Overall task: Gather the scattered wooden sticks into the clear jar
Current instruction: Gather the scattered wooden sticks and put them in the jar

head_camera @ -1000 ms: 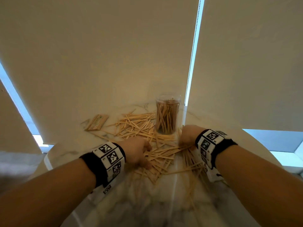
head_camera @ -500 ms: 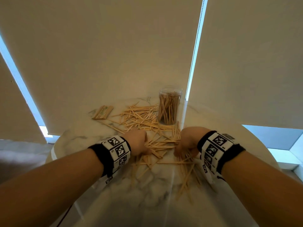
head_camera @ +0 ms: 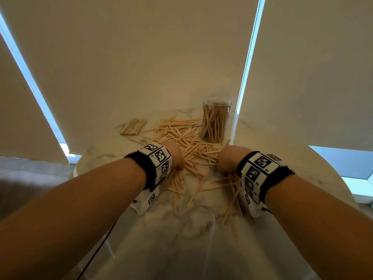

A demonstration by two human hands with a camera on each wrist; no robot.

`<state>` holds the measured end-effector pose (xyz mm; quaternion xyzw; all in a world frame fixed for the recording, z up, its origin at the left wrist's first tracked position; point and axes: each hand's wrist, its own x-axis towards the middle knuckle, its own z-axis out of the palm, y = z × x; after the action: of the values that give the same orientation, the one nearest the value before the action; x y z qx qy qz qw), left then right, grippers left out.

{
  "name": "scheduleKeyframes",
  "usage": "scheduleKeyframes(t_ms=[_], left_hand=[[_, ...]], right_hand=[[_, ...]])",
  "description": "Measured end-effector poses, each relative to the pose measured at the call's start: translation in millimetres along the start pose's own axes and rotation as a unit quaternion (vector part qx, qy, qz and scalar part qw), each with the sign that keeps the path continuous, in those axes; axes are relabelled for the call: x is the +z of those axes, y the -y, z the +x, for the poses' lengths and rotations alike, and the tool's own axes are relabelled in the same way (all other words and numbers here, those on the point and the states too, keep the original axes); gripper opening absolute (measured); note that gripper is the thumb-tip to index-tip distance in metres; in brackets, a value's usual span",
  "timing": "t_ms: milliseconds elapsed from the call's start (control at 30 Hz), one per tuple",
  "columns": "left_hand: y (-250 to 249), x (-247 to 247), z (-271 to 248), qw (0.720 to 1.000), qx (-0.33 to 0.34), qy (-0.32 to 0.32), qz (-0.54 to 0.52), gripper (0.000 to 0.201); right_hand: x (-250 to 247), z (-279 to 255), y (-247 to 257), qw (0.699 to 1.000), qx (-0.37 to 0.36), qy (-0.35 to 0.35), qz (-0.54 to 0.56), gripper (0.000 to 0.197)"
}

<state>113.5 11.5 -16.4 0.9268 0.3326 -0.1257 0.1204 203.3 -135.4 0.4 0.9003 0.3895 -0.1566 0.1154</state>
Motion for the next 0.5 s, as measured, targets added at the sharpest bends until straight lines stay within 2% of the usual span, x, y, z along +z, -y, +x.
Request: scheduleKeyframes(t_ms=[200, 367, 500], left_hand=[[-13, 0, -1, 0.999, 0.003, 0.033, 0.033, 0.048], [-12, 1, -4, 0.998, 0.004, 0.023, 0.066, 0.047], [-1, -1, 6, 0.998, 0.002, 0.033, 0.053, 0.040]], right_hand=[[6, 3, -3, 1.000, -0.006, -0.028, 0.012, 0.037], [9, 2, -18, 0.988, 0.019, -0.017, 0.153, 0.031], [7, 2, -29, 0.955, 0.060, -0.027, 0.291, 0.013]])
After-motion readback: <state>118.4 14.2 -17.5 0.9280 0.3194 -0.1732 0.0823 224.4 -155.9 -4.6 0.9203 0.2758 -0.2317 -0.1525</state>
